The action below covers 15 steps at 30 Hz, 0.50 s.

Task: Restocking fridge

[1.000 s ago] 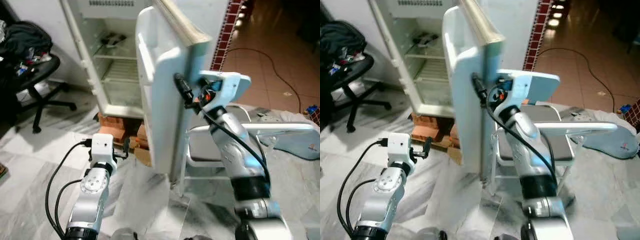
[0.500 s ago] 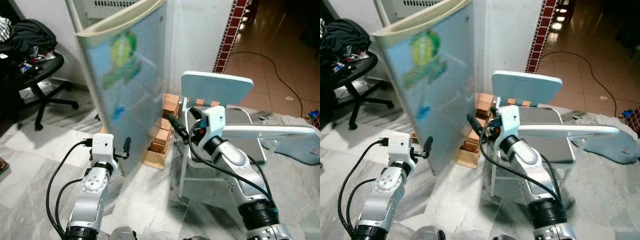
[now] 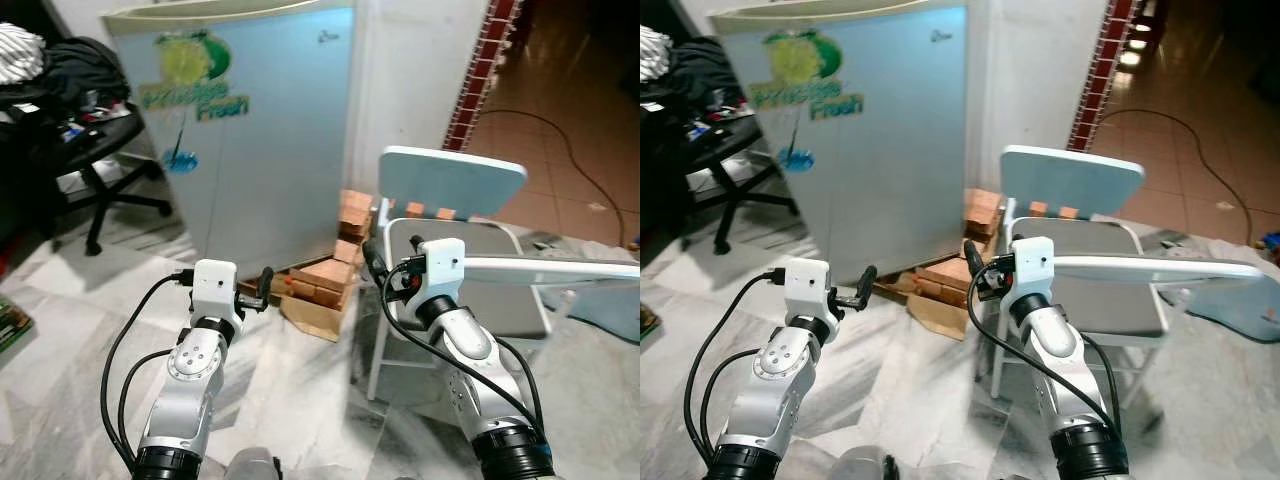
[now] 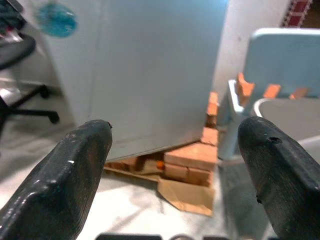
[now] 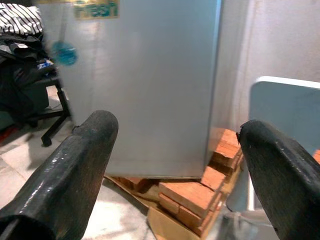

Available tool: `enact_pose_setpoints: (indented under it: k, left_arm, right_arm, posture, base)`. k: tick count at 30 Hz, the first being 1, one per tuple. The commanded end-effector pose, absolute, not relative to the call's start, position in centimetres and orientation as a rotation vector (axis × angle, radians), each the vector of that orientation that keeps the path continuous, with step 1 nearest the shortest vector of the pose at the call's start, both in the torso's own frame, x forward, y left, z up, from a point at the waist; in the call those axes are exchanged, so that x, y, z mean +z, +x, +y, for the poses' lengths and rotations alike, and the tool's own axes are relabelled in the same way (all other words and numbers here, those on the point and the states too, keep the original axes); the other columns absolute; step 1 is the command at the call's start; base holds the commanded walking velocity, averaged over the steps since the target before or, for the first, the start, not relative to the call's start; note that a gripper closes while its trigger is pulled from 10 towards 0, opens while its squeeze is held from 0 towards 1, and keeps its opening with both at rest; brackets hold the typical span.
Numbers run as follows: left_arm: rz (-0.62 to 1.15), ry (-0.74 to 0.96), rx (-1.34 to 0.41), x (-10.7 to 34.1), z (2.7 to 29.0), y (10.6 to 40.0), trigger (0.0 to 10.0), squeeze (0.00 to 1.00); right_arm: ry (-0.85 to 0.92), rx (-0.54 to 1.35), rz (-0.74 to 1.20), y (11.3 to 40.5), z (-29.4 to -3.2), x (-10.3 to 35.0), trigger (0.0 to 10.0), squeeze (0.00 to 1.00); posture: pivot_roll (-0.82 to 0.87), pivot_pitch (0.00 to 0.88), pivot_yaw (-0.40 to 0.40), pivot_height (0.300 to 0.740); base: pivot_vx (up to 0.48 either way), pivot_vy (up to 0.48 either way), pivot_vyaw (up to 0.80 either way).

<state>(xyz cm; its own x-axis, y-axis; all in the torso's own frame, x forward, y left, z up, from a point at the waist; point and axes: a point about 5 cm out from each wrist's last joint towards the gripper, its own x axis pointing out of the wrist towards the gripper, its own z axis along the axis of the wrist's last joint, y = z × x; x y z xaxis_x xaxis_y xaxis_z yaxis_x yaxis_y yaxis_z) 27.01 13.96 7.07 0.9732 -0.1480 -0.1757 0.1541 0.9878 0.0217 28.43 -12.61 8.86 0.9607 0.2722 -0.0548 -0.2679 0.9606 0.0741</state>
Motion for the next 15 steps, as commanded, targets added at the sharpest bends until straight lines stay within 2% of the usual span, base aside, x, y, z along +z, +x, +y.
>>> enact_pose_setpoints:
  k: [1,4,9,12,15]
  left_arm:
    - [0.122,0.063,-0.163,8.2,14.2,27.4,10.0,0.00]
    - [0.114,0.063,-0.169,8.3,14.1,27.7,10.0,0.00]
    - [0.095,0.066,-0.196,8.5,13.4,28.0,10.0,0.00]
    - [0.074,0.087,-0.175,8.5,14.0,27.8,10.0,0.00]
    - [0.078,0.072,-0.158,8.4,14.4,27.7,10.0,0.00]
  right_arm:
    - [0.063,0.235,0.066,28.3,-12.9,8.9,10.0,0.00]
    - [0.127,0.178,0.087,28.0,-13.5,8.6,10.0,0.00]
    - [0.104,0.129,0.078,27.9,-13.9,8.4,10.0,0.00]
    - [-0.020,0.062,0.062,28.1,-15.0,8.6,10.0,0.00]
    - [-0.009,0.075,0.055,28.0,-15.1,8.7,10.0,0.00]
  posture:
    - [0.08,0.000,0.016,0.740]
    - [0.07,0.000,0.017,0.740]
    - [0.07,0.000,0.021,0.740]
    - [0.07,0.000,0.022,0.740]
    - [0.07,0.000,0.021,0.740]
  base:
    - [0.000,0.480,0.00]
    - [0.000,0.480,0.00]
    - [0.000,0.480,0.00]
    - [0.000,0.480,0.00]
    - [0.000,0.480,0.00]
